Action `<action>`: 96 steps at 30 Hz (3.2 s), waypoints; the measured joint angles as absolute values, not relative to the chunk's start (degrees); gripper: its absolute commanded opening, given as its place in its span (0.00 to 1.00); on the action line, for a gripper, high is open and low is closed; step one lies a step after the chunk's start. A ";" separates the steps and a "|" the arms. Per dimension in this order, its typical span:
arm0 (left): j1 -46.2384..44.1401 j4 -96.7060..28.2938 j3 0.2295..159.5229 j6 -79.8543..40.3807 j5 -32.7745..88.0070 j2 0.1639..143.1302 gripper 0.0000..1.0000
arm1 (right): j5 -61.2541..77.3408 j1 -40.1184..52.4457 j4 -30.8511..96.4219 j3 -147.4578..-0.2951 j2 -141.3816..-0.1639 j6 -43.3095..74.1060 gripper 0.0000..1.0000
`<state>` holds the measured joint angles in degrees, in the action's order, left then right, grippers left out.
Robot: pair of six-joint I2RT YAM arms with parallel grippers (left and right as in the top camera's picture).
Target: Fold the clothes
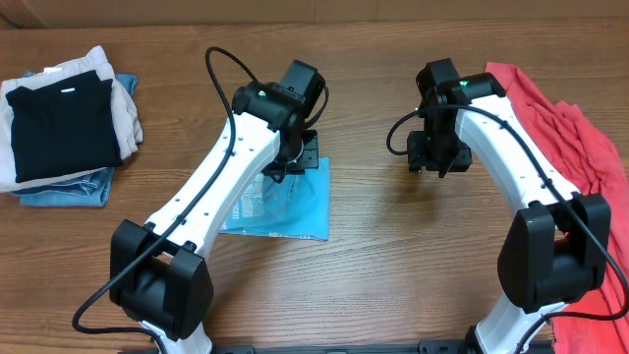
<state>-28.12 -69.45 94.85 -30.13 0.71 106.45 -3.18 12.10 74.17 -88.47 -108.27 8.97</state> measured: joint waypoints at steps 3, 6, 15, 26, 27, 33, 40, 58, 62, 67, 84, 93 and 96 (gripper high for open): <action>-28.93 -69.52 94.85 -30.20 1.26 106.52 0.45 | -3.16 12.10 74.17 -88.47 -108.27 8.99 0.57; -29.50 -70.24 94.85 -30.65 1.72 106.54 0.47 | -3.18 12.10 74.15 -88.47 -108.27 8.97 0.57; -29.23 -71.48 94.85 -29.85 0.69 106.54 0.46 | -3.20 12.10 74.19 -88.47 -108.27 8.99 0.57; -22.44 -71.40 94.85 -29.87 -9.13 106.56 0.34 | 7.64 13.78 71.50 -88.47 -108.27 3.62 0.56; -21.17 -70.83 94.78 -29.87 -9.45 106.56 0.33 | 9.23 14.50 70.57 -88.47 -108.27 3.31 0.56; -16.16 -67.11 89.58 -29.80 -10.17 106.56 0.32 | 18.06 20.25 64.62 -88.47 -108.27 2.33 0.56; -13.37 -58.87 77.91 -29.61 -10.13 106.85 0.33 | 23.31 28.84 57.93 -88.38 -108.27 1.96 0.56; -7.99 -48.38 67.66 -27.88 -8.60 107.02 0.36 | 13.78 43.51 52.58 -88.36 -112.31 4.47 0.52; -7.99 -48.18 67.42 -27.86 -8.67 107.02 0.36 | 11.25 45.19 51.94 -88.33 -114.52 4.80 0.52; -7.99 -48.18 67.42 -26.85 -8.69 107.02 0.36 | 7.81 46.78 50.85 -88.33 -115.15 6.00 0.52; -7.99 -48.18 67.40 -26.81 -8.84 107.02 0.37 | 5.67 46.89 46.98 -83.22 -115.92 10.52 0.13; -7.99 -48.18 67.40 -26.79 -8.82 107.02 0.37 | 3.99 46.89 48.14 -83.22 -115.92 13.74 0.04; -7.99 -48.18 67.40 -26.79 -8.84 107.02 0.38 | 1.89 46.78 50.11 -83.22 -115.92 17.19 0.04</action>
